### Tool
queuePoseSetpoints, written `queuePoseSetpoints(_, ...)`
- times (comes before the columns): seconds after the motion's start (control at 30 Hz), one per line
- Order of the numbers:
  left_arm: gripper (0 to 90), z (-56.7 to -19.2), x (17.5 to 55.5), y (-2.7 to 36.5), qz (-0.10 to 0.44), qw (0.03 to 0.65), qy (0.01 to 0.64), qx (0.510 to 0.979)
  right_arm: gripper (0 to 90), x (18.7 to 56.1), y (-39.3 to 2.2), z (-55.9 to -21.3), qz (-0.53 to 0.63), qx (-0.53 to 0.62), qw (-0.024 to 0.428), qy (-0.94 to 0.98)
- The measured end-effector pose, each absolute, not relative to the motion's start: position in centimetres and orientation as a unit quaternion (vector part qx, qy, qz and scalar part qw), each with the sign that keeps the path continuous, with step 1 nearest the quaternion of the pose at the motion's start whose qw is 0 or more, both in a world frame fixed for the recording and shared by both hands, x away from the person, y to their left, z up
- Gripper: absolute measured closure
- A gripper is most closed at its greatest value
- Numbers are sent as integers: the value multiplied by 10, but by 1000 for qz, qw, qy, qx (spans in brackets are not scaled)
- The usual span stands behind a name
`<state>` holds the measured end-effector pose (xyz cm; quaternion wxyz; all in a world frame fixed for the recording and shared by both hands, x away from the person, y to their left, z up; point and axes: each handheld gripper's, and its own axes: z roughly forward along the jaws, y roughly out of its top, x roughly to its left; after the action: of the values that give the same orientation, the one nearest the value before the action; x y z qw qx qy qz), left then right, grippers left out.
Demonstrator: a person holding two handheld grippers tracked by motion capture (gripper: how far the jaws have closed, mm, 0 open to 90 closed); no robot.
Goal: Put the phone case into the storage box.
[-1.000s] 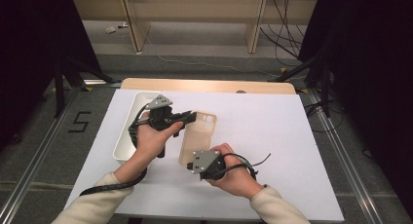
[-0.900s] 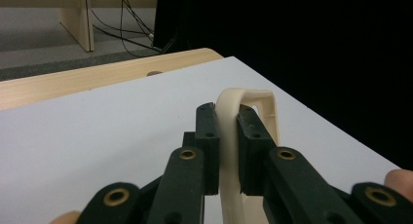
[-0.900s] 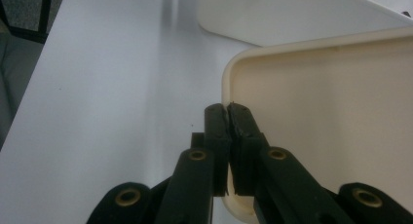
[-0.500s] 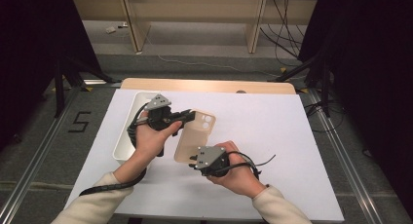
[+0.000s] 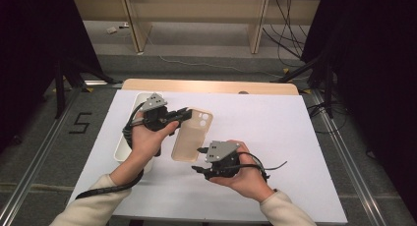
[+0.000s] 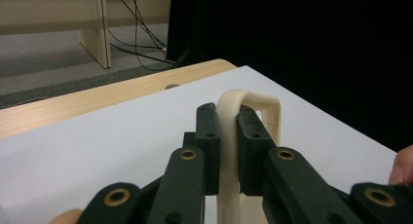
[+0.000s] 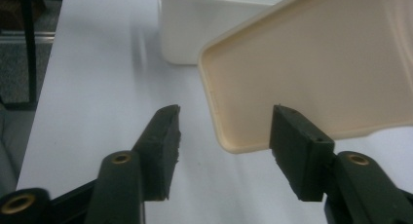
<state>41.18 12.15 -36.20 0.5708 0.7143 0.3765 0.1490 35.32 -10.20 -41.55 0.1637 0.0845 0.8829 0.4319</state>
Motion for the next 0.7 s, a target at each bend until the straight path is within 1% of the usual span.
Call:
queuePoseSetpoints(0.2,815,-361,412,127,156,571,375,713,355,355,-111,-414,450,115,158,871)
queuePoseSetpoints(0.27,815,-360,411,128,157,572,377,712,330,355,-115,-414,452,124,164,868)
queuePoseSetpoints(0.7,815,-357,408,132,170,570,371,713,279,355,-141,-413,463,167,184,851)
